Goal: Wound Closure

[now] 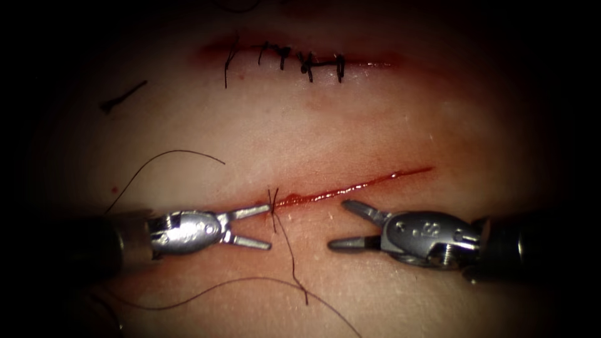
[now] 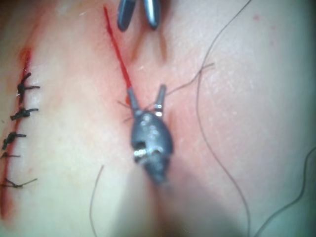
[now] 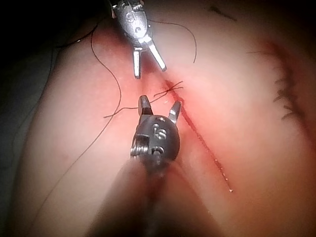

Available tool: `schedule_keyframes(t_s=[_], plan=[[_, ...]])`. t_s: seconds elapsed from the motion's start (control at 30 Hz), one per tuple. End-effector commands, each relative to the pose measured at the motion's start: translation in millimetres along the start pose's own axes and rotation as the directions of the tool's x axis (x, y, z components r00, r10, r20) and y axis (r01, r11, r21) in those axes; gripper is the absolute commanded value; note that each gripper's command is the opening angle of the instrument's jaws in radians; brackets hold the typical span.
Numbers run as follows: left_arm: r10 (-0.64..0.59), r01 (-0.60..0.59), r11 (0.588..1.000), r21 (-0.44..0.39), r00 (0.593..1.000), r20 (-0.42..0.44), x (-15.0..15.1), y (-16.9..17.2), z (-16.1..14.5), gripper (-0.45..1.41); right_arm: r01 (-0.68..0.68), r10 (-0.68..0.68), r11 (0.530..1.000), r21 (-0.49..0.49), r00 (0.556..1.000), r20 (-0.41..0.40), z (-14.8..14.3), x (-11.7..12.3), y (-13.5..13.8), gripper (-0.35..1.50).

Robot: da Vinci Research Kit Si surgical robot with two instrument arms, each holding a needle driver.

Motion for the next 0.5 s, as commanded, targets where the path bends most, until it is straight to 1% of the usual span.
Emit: schedule_keyframes(t_s=[0.03, 0.17, 0.23, 0.3, 0.37, 0.5], plan=[[0.002, -0.002, 1.0, 0.0, 1.0, 0.005, -0.8, 0.6, 1.2, 0.52, -0.003, 0.003, 1.0, 0.002, 1.0, -0.003, 0.6, -0.5, -0.6, 1.48], [0.023, -0.022, 1.0, -0.013, 0.999, 0.043, -1.9, 2.3, 2.6, 0.56, -0.004, 0.004, 1.0, 0.0, 1.0, -0.005, 0.6, -0.5, -0.6, 1.48], [0.053, -0.052, 0.998, -0.02, 0.997, 0.059, -2.4, 3.0, 3.3, 0.56, -0.004, 0.004, 1.0, -0.002, 1.0, -0.008, 0.7, -0.5, -0.6, 1.48], [0.067, -0.065, 0.998, -0.02, 0.996, 0.067, -2.6, 3.1, 3.5, 0.56, -0.004, 0.004, 1.0, -0.002, 1.0, -0.008, 0.7, -0.5, -0.6, 1.48], [0.094, -0.091, 0.995, -0.027, 0.991, 0.099, -3.0, 3.5, 3.9, 0.56, -0.004, 0.004, 1.0, -0.002, 1.0, -0.008, 0.7, -0.6, -0.6, 1.48], [0.102, -0.1, 0.995, -0.026, 0.989, 0.109, -3.2, 3.7, 4.4, 0.56, -0.003, 0.003, 1.0, -0.002, 1.0, -0.008, 0.7, -0.6, -0.7, 1.48]])
